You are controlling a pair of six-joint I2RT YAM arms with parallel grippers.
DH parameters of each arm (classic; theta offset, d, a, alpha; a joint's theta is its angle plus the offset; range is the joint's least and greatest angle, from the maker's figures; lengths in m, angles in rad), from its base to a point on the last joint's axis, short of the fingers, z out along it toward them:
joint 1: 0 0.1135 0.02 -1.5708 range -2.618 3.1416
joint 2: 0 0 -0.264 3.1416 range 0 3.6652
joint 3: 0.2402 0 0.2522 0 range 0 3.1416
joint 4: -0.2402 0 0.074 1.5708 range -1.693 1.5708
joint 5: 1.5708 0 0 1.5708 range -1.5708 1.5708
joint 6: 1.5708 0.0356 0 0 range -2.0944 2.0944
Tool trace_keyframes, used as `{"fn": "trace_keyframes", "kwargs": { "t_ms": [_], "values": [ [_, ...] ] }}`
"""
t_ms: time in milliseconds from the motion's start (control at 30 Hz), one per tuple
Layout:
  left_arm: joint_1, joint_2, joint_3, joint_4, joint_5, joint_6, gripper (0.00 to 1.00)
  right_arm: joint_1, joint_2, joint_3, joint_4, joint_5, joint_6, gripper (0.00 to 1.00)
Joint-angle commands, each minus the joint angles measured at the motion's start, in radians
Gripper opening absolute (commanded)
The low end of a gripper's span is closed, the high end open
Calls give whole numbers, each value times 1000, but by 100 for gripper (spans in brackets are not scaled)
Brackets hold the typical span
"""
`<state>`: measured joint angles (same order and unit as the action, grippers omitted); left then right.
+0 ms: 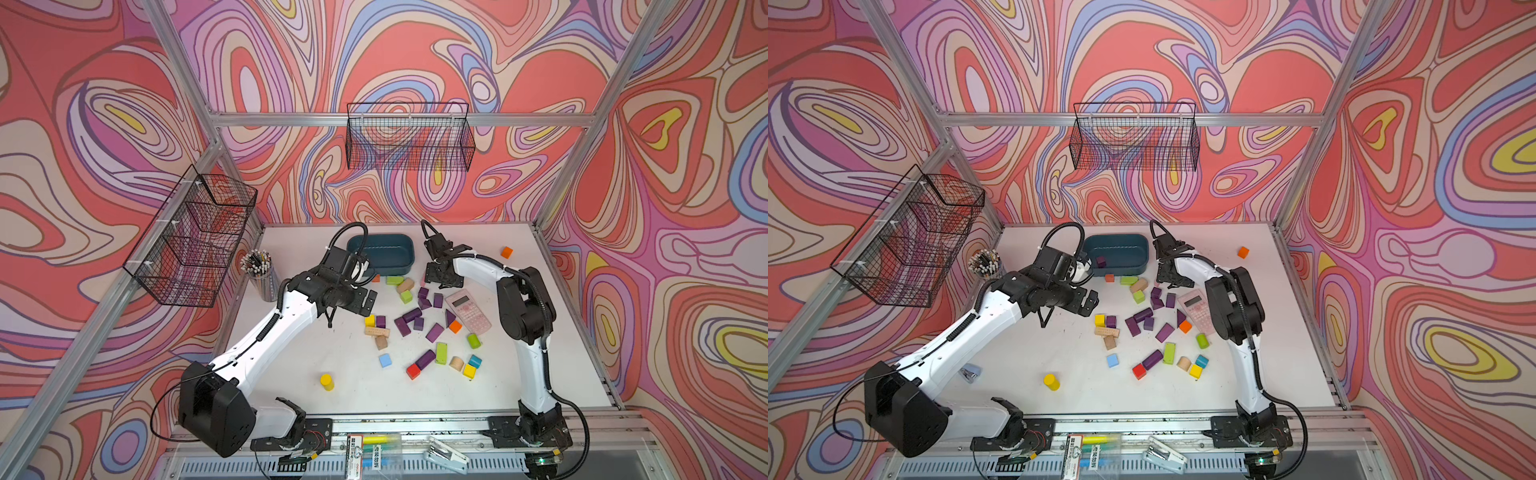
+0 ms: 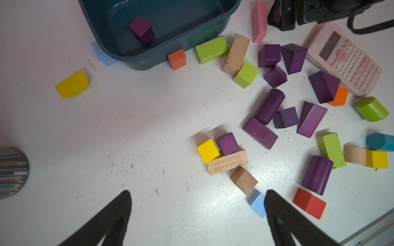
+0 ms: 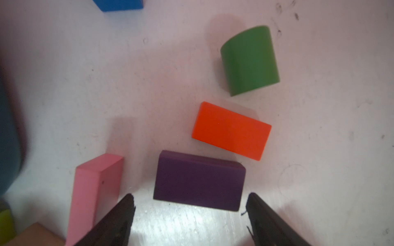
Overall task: Pick purple bricks into the storage bin
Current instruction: Pick up the building block from the center of the board.
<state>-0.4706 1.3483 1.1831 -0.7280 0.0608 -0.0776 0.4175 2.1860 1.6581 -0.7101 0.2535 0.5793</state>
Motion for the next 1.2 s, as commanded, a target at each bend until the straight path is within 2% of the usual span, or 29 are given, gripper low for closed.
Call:
{"fn": "trace_keyframes", "kwargs": {
  "t_ms": [0,267,600,700,833,1033,1167],
  "values": [
    [13,-1,-19,47,48,26,100,1,-9,-11,7,18,39,86],
    [34,-27,-72,121,96,6,99,-2,27,41,-20,38,19,86],
    [76,-57,-94,166,191,-43,99,-15,31,-13,25,13,19,83],
    [80,-51,-88,162,205,-45,98,-23,39,-14,23,-2,19,77],
    [91,-52,-88,167,212,-54,98,-35,43,-14,17,-11,19,74],
    [109,-51,-85,170,236,-62,98,-36,48,-5,12,-11,-15,57],
    [110,-65,-101,180,222,-59,98,-35,20,-22,15,8,-39,52]
  ]
}}
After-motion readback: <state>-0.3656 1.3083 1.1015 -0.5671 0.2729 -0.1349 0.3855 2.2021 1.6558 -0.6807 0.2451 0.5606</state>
